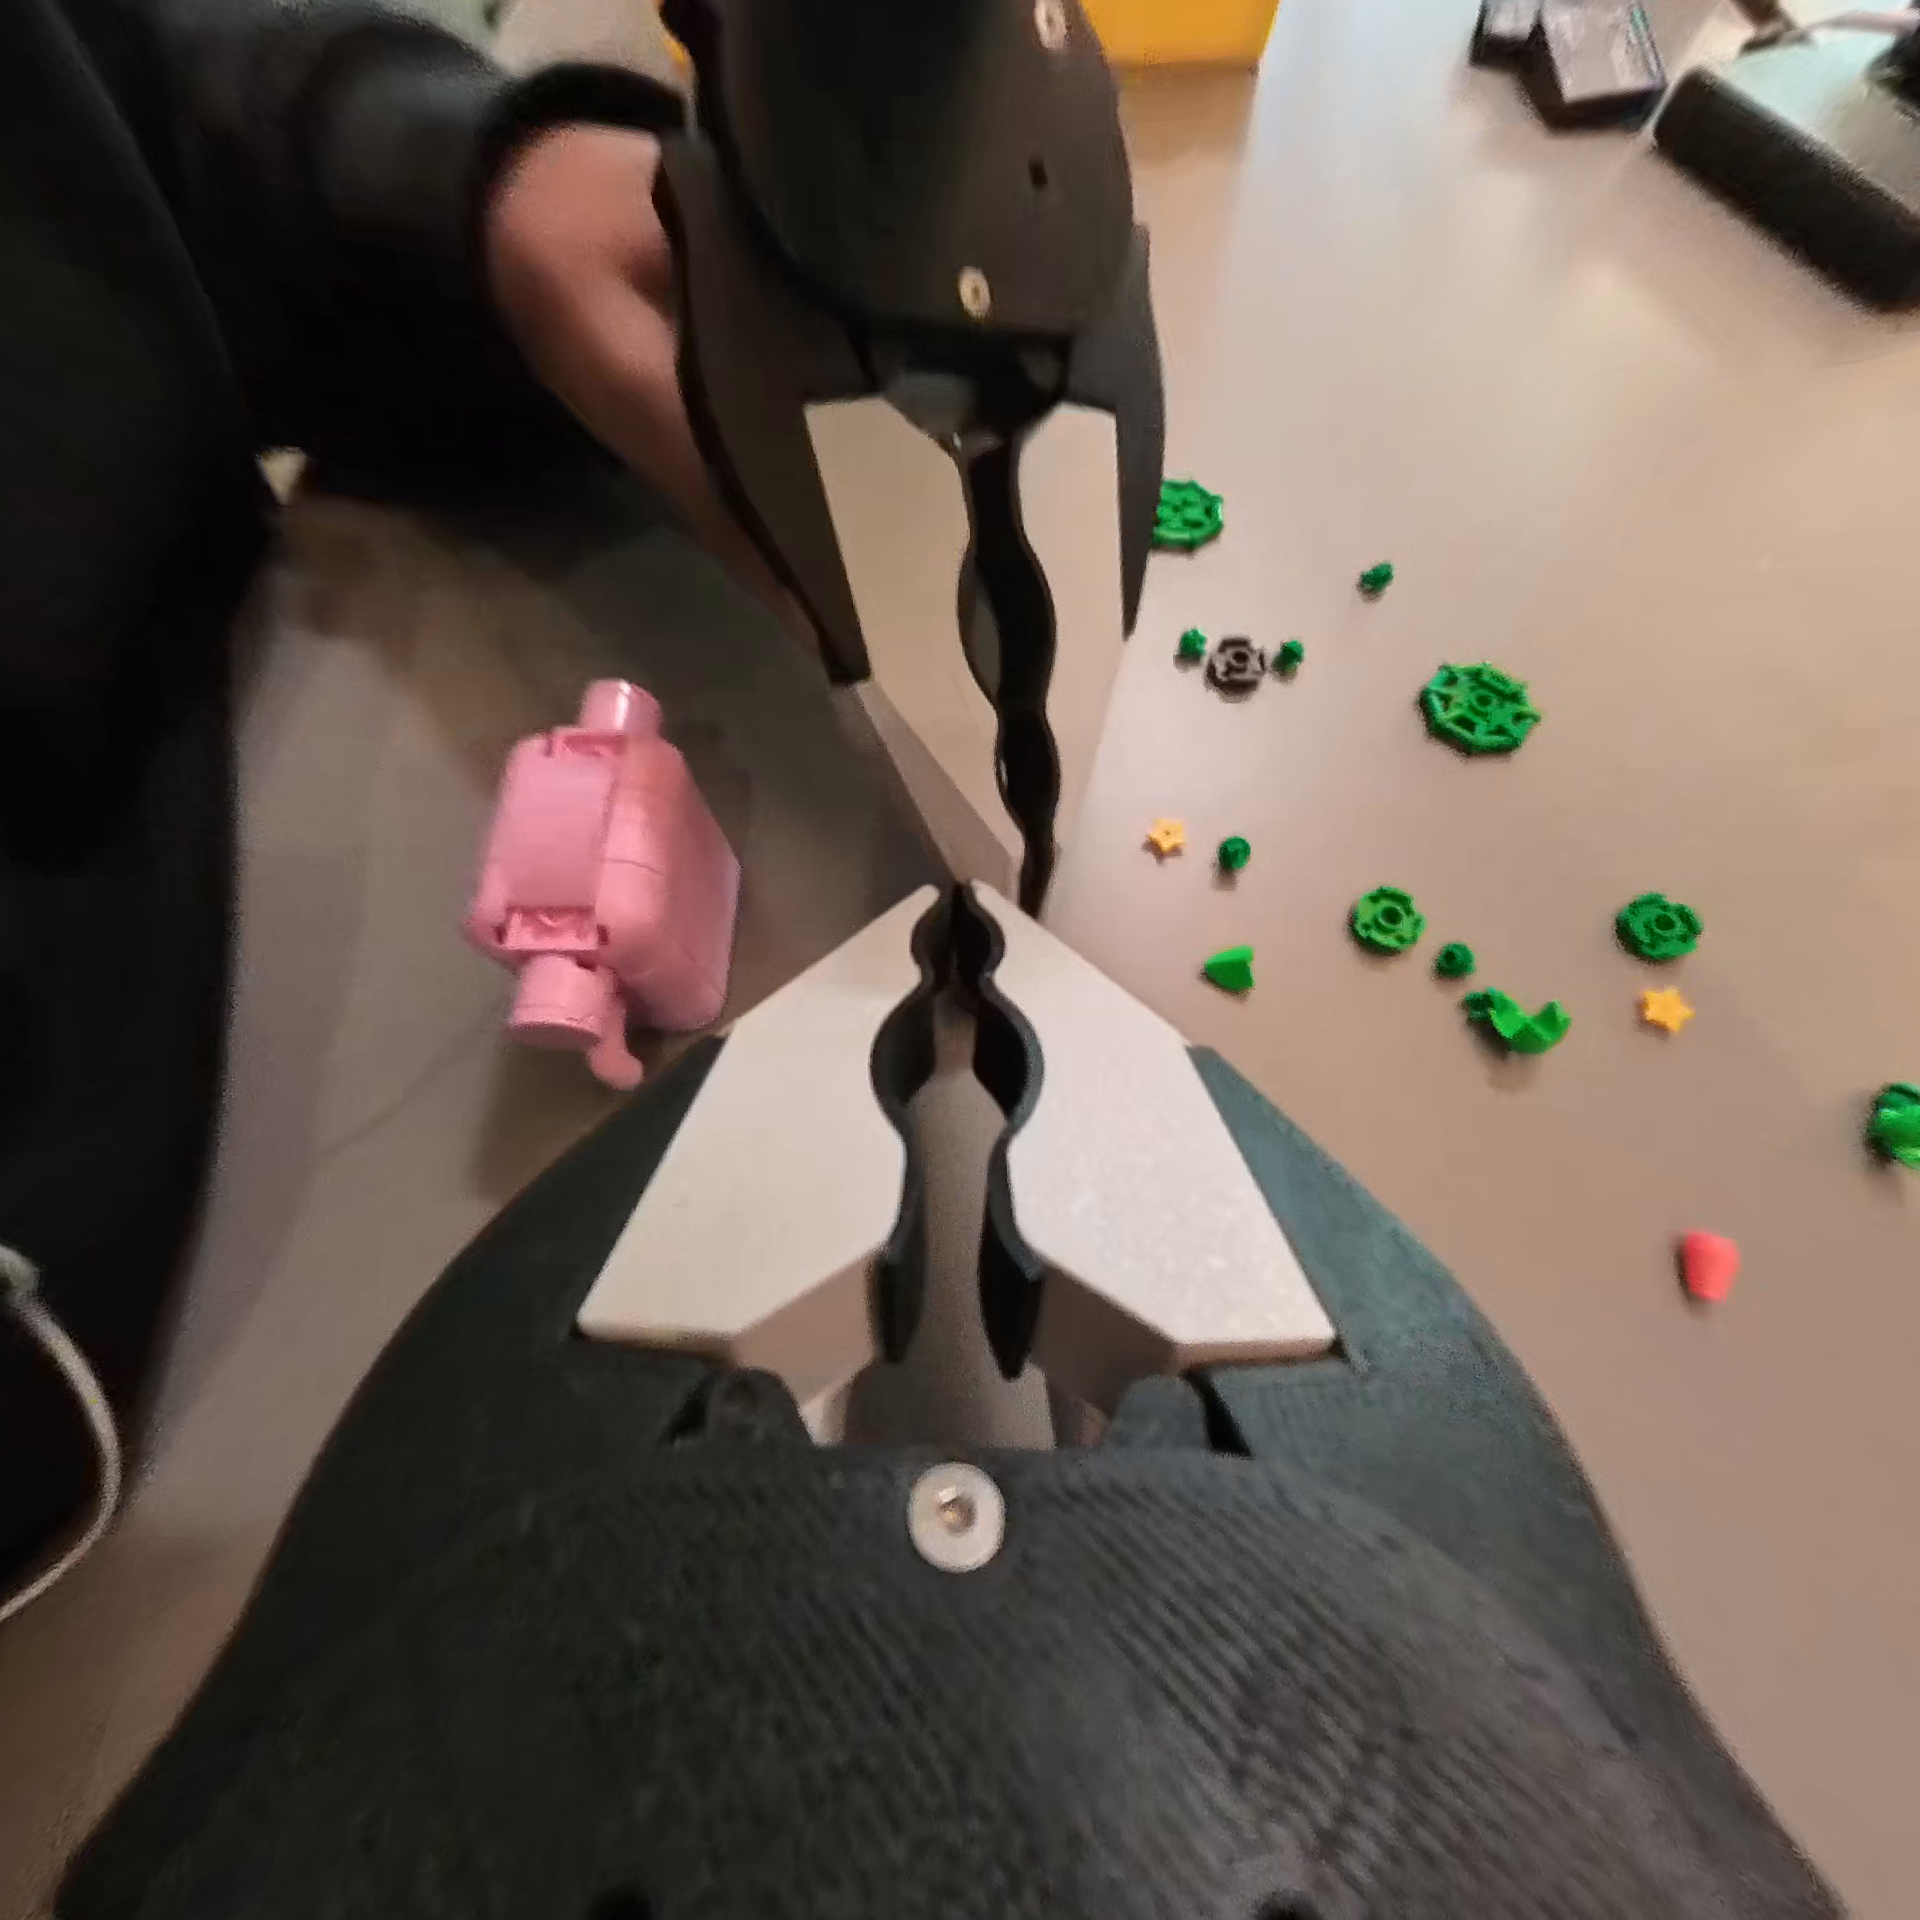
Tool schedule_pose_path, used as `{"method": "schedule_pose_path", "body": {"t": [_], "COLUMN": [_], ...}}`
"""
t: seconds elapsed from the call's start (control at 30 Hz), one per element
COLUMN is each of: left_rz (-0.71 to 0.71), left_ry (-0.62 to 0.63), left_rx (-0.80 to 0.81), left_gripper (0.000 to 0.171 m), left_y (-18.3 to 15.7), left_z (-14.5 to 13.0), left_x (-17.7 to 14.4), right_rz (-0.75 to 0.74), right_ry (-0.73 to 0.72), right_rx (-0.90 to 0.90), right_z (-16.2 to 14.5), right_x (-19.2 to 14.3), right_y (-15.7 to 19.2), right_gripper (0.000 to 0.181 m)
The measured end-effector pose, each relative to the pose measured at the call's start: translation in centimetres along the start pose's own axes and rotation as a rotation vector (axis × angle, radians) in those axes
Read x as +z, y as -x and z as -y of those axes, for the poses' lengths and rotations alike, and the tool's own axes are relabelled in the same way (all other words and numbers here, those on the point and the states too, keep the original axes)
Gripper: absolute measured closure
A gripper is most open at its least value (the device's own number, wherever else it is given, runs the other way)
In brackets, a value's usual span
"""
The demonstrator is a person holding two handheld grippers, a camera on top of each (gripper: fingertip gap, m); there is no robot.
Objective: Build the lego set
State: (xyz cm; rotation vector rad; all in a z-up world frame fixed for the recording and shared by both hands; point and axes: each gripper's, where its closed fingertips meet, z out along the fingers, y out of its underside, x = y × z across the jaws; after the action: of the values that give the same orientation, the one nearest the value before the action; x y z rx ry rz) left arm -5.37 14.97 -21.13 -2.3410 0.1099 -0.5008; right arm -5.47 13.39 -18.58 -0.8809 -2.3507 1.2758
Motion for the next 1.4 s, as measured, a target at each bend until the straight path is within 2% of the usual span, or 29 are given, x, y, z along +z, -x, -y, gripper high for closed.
{"method": "schedule_pose_path", "body": {"t": [0.07, 0.2, 0.33, 0.4, 0.57, 0.67, 0.73, 0.77, 0.83, 0.97, 1.07, 1.2, 1.27, 1.33, 1.4], "left_rz": [0.001, 0.0, -0.026, -0.046, -0.118, -0.123, -0.137, -0.147, -0.132, -0.133, -0.123, -0.032, -0.024, -0.038, -0.064], "left_ry": [0.0, 0.001, -0.021, -0.044, -0.177, -0.199, -0.209, -0.223, -0.273, -0.404, -0.447, -0.45, -0.435, -0.424, -0.403], "left_rx": [-0.001, 0.0, -0.01, -0.039, -0.131, -0.095, -0.041, -0.008, 0.057, 0.226, 0.411, 0.56, 0.579, 0.587, 0.568], "left_gripper": [0.171, 0.171, 0.171, 0.171, 0.171, 0.171, 0.171, 0.171, 0.164, 0.131, 0.123, 0.126, 0.135, 0.155, 0.158], "left_y": [0.0, -0.1, -0.1, 0.2, 1.0, 0.9, 0.3, -0.2, -0.6, -2.0, -3.8, -4.7, -4.9, -5.2, -5.2], "left_z": [0.0, 0.0, 0.1, 0.3, 2.1, 2.5, 2.7, 2.9, 3.7, 5.3, 5.4, 5.2, 5.0, 4.7, 4.5], "left_x": [0.0, 0.0, 0.0, -0.1, -2.0, -2.6, -2.7, -2.8, -3.2, -5.0, -5.7, -5.1, -4.7, -4.6, -4.5], "right_rz": [-0.013, -0.016, -0.09, -0.118, -0.034, -0.068, -0.067, -0.059, -0.065, 0.108, 0.323, 0.54, 0.605, 0.643, 0.654], "right_ry": [0.117, 0.081, -0.069, -0.062, -0.002, 0.094, 0.139, 0.126, 0.086, -0.141, -0.34, -0.378, -0.356, -0.355, -0.357], "right_rx": [0.0, 0.004, 0.017, -0.016, 0.029, 0.029, 0.027, 0.036, 0.086, 0.349, 0.557, 0.685, 0.726, 0.762, 0.779], "right_z": [-2.5, -1.7, 0.5, 0.0, -1.1, -2.4, -2.9, -2.7, -2.3, 0.7, 3.5, 4.5, 4.4, 4.4, 4.3], "right_x": [0.8, 0.4, -1.4, -1.6, 0.1, 1.0, 1.4, 1.4, 1.0, -1.0, -3.3, -4.3, -4.1, -4.0, -3.8], "right_y": [-0.5, -0.6, -2.1, -2.5, -1.1, -1.4, -1.2, -1.1, -1.6, -1.4, -0.8, 0.9, 1.6, 1.9, 1.9], "right_gripper": [0.18, 0.181, 0.181, 0.18, 0.143, 0.145, 0.159, 0.167, 0.167, 0.167, 0.167, 0.167, 0.168, 0.168, 0.168]}}
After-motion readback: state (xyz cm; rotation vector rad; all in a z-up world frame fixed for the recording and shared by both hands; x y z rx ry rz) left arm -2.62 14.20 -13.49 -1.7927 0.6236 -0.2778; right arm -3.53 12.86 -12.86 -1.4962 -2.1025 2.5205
